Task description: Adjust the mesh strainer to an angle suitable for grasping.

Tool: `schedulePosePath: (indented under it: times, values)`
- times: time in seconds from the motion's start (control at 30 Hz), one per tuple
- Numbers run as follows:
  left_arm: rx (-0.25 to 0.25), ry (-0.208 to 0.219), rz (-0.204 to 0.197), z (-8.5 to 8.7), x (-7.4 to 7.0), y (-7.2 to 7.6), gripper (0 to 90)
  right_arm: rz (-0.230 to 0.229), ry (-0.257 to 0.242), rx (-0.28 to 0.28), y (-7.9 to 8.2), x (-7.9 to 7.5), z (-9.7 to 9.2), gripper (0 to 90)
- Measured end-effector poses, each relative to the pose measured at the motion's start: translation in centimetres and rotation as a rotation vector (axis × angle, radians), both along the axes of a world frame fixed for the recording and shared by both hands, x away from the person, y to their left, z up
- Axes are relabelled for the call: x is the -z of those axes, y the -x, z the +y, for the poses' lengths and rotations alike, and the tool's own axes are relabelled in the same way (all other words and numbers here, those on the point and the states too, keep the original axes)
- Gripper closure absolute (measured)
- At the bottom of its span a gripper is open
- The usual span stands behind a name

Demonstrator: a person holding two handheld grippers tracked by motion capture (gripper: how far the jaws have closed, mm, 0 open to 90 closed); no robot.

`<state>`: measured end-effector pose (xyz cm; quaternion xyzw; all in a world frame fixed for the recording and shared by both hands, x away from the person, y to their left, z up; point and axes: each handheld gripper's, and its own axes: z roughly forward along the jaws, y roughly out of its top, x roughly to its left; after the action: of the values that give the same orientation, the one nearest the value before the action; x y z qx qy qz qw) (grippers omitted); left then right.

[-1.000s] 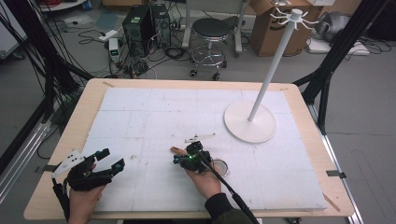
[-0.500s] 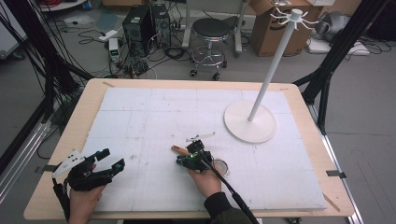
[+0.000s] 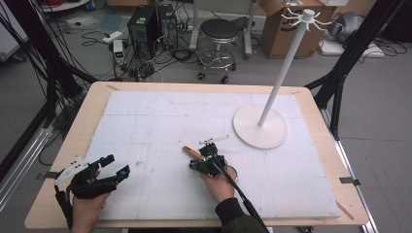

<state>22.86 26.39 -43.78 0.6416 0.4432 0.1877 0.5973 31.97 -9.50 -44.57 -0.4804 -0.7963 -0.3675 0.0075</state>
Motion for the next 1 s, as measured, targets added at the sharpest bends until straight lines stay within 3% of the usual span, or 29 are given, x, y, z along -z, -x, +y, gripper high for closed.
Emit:
schedulePosePath:
  times: [1.0]
  values:
    - [0.005, -0.008, 0.002, -0.1, 0.1, 0.0, 17.4, 0.023, -0.022, 0.068, 0.9, 0.1, -4.2, 89.8]
